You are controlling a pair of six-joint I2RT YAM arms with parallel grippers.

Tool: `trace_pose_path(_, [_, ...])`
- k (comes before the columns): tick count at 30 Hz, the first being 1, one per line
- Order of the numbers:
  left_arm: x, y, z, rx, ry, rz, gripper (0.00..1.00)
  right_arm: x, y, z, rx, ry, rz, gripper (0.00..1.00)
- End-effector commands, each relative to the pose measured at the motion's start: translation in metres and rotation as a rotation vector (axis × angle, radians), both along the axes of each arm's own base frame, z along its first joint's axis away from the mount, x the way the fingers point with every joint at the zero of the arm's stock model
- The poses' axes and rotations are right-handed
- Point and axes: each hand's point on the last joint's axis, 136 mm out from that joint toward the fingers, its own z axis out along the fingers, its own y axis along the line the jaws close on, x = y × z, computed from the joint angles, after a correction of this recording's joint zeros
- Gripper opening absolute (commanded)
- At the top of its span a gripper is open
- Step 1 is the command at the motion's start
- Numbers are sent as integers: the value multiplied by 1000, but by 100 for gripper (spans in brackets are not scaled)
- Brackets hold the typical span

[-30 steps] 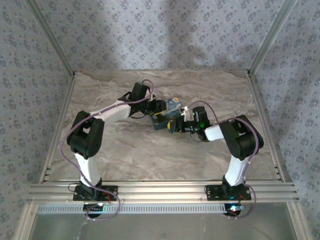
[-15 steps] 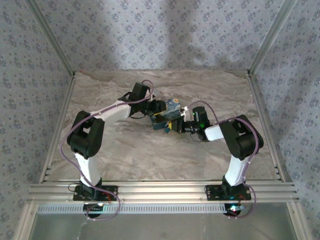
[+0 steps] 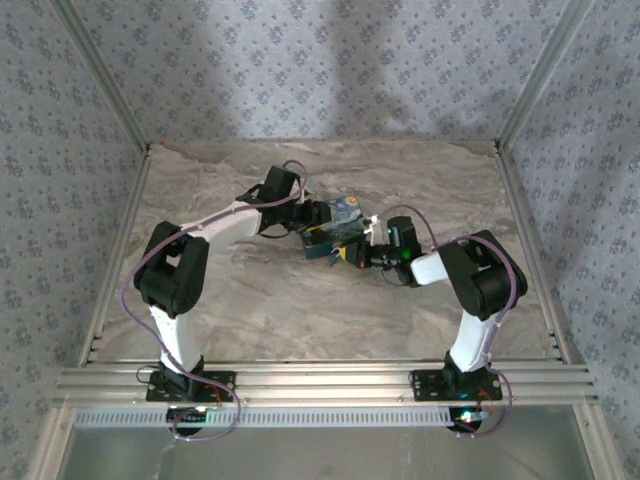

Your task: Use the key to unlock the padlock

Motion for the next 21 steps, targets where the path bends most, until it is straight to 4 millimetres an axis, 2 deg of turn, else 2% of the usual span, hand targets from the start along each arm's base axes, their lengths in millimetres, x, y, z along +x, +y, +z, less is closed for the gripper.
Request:
trace_pose_path(1, [-6,5,-8,29,5,-7,45,6,-7,2,42,5,-67,0])
trace_pose_path(12, [-28,9,-12,9,29,0,46,11,-14,13,127,26,-159,0])
trace_pose_path(21, [-31,8,-5,-9,23,8,49,11,-22,10,122,46,-205,0])
